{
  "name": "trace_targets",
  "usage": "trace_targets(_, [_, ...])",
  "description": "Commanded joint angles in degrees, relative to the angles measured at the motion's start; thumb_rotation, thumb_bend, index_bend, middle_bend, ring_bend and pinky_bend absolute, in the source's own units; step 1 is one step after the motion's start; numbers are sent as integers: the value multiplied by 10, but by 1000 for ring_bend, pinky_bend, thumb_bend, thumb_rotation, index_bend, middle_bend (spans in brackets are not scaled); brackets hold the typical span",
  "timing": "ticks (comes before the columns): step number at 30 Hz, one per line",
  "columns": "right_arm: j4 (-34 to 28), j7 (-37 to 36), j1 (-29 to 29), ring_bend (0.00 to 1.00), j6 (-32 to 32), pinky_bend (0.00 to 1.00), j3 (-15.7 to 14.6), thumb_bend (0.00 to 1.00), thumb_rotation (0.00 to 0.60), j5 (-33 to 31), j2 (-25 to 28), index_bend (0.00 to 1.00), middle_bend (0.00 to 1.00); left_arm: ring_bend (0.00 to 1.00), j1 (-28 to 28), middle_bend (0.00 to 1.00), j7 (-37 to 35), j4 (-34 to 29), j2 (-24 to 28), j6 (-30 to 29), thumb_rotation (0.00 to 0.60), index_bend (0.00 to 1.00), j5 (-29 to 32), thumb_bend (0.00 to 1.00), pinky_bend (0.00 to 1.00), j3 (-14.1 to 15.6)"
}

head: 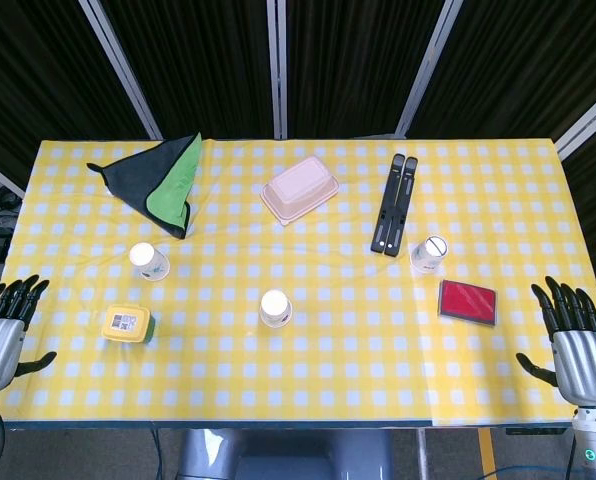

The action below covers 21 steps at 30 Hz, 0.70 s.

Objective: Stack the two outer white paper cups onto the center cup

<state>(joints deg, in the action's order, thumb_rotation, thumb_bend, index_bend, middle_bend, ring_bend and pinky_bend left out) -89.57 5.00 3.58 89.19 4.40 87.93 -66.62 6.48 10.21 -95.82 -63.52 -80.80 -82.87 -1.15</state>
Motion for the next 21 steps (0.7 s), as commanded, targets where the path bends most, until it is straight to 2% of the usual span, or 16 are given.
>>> trace_targets(1, [-1,0,0,0,-1,0,0,12,600,0,1,0,0,0,0,0,-1,1,-1,-1,600,0,-1,70,0,0])
trace_targets(16, [-2,-7,-4,0,4,0,0,12,600,1,4,8,0,0,7,0,-3,5,-7,1,600,0,-6,70,0,-6])
trace_targets(19, [0,-12,-6,0,9,0,2,12,600,0,5,16,0,0,17,0,-11,6,-10,4,600,0,-4,79,0,-17])
trace_targets(21, [1,-17,-7,0,13,0,4,12,600,0,5,22,0,0,29,0,-19,9,-8,14,600,0,-1,127,0,-28])
